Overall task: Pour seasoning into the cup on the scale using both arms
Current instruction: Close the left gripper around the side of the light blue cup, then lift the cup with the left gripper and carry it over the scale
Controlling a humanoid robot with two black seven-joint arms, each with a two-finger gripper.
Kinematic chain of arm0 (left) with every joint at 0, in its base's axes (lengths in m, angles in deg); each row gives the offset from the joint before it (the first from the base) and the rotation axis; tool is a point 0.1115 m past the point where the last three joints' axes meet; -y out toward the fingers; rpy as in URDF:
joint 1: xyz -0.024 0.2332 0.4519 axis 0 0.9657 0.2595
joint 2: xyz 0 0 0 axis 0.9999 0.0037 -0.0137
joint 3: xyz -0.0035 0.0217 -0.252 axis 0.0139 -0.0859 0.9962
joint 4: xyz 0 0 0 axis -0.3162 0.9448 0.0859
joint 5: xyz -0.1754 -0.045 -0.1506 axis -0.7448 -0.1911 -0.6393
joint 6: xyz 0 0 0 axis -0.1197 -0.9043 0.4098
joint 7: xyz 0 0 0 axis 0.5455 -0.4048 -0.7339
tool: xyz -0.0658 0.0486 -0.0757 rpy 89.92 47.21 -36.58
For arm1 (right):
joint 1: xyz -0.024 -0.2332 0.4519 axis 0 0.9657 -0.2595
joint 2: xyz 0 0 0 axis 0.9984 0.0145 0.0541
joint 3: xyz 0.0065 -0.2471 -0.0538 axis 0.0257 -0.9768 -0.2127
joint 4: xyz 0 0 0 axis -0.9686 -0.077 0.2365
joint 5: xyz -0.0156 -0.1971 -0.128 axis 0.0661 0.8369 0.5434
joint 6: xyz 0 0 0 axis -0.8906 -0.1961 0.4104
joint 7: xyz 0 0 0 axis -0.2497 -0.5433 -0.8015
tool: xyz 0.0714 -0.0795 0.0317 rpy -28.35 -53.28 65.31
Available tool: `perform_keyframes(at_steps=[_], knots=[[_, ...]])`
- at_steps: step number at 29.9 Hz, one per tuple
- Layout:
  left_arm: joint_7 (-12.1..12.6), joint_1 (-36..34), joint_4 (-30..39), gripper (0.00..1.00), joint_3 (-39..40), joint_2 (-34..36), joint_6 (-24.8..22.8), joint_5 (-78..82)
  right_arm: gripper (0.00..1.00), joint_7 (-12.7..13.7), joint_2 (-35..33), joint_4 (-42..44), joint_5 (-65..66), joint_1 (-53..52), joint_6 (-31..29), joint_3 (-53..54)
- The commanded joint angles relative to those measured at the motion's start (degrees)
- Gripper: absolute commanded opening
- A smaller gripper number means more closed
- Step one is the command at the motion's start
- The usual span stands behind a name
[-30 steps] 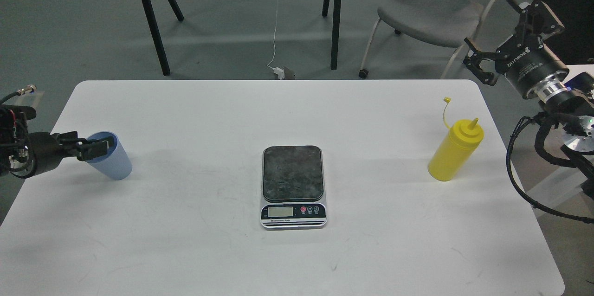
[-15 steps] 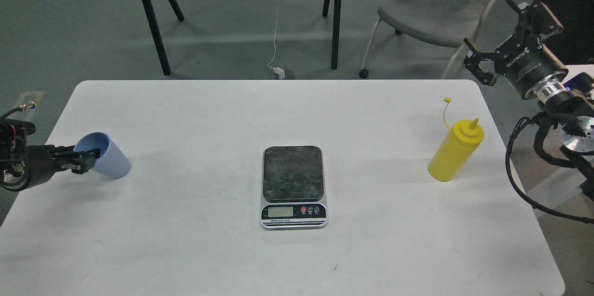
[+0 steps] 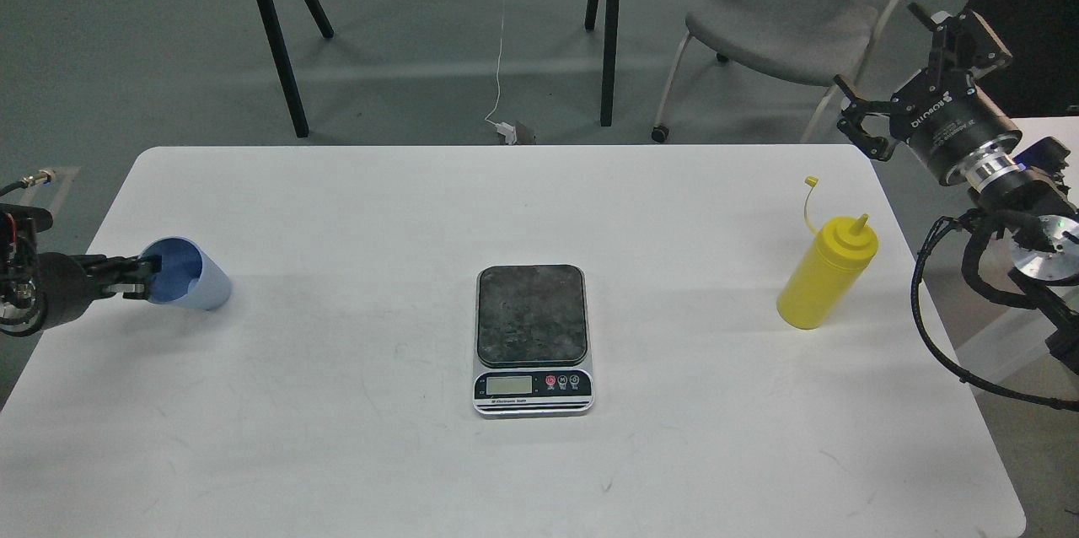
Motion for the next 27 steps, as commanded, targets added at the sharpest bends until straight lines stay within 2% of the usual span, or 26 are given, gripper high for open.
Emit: perform_keyframes(at_steps=[1, 4, 9, 13, 17, 22, 27], knots=[[0.0, -1.1, 0.3, 0.0, 0.1, 0.2, -1.4, -0.1, 0.99, 0.0, 0.0, 0.1, 0.0, 0.2, 0.0, 0.1], [0.0, -2.9, 3.1, 0.0, 0.1, 0.8, -3.4, -0.1, 0.99, 0.0, 0.0, 0.1, 0.0, 0.2, 0.0, 0.1], [0.0, -9.7, 15.1, 0.0, 0.2, 4.2, -9.4, -0.2, 0.99, 0.0, 0.0, 0.2, 0.0, 0.3, 0.0, 0.1], [0.0, -15.1, 21.4, 0.0, 0.0, 3.6, -13.7, 0.9, 0.99, 0.0, 0.0, 0.3, 0.0, 0.3, 0.0, 0.1], [0.0, -20.7, 28.7, 0.0, -0.5, -0.3, -18.1, 6.7, 0.99, 0.0, -0.1, 0.5, 0.0, 0.3, 0.0, 0.1], [0.0, -25.6, 28.9, 0.0, -1.4, -6.6, -22.6, 9.4, 0.99, 0.0, -0.1, 0.5, 0.0, 0.7, 0.0, 0.1], [0.0, -30.5, 25.9, 0.0, -6.1, -14.2, -23.5, 9.3, 0.99, -0.3, 0.0, 0.3, 0.0, 1.3, 0.0, 0.2]])
